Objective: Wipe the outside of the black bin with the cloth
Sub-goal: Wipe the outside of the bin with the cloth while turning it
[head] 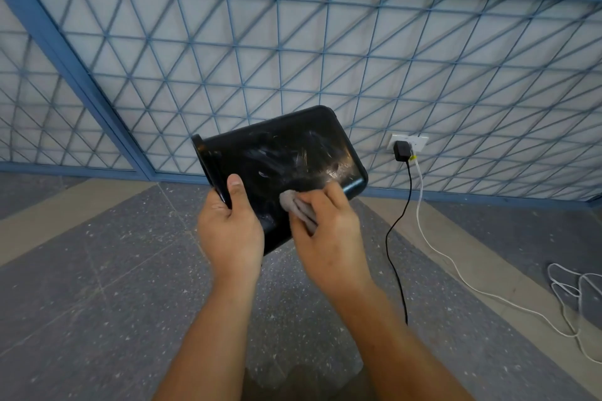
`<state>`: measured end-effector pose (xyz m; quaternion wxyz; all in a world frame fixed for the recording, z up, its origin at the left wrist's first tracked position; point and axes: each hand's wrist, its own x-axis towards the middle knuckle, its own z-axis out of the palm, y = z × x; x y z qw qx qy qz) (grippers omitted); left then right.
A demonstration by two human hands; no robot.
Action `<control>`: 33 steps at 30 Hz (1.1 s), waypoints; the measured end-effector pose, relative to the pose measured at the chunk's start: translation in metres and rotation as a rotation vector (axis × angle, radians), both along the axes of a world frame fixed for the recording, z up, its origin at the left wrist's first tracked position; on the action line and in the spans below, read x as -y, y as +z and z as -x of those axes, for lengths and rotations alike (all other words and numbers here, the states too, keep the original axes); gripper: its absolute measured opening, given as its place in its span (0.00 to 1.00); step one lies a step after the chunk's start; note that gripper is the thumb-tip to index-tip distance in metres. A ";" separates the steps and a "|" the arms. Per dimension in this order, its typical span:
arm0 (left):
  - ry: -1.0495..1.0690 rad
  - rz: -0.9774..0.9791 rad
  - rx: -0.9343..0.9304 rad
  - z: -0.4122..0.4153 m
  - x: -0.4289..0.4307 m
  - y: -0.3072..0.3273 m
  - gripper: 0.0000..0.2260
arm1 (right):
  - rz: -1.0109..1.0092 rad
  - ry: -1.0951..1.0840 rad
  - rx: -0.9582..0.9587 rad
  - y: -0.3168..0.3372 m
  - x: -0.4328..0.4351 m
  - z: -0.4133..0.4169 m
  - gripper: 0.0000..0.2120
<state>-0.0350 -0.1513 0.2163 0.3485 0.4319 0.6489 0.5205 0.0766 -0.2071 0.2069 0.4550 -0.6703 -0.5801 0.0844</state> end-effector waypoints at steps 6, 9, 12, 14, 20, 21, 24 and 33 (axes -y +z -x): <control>-0.047 -0.025 0.021 0.007 0.013 0.006 0.17 | 0.033 0.098 0.084 0.029 -0.004 0.022 0.09; -0.079 -0.002 0.057 0.004 0.024 0.010 0.17 | 0.035 -0.039 0.069 0.048 -0.012 0.003 0.07; -0.101 -0.026 0.042 0.000 0.037 0.009 0.16 | 0.076 -0.098 0.039 0.044 0.004 -0.004 0.04; -0.084 -0.014 0.050 -0.002 0.048 0.002 0.16 | 0.072 0.000 0.054 0.034 0.015 0.005 0.05; -0.106 -0.029 -0.020 -0.016 0.046 0.015 0.14 | 0.030 -0.031 0.041 0.033 0.005 -0.011 0.09; -0.125 -0.043 -0.045 -0.018 0.041 0.022 0.14 | 0.014 -0.049 0.019 0.034 0.007 -0.013 0.09; -0.144 -0.089 -0.082 -0.015 0.026 0.029 0.15 | -0.019 -0.006 -0.012 0.034 0.005 -0.003 0.09; -0.139 -0.072 -0.123 -0.009 0.008 -0.005 0.14 | -0.044 -0.024 -0.033 0.015 -0.027 -0.015 0.11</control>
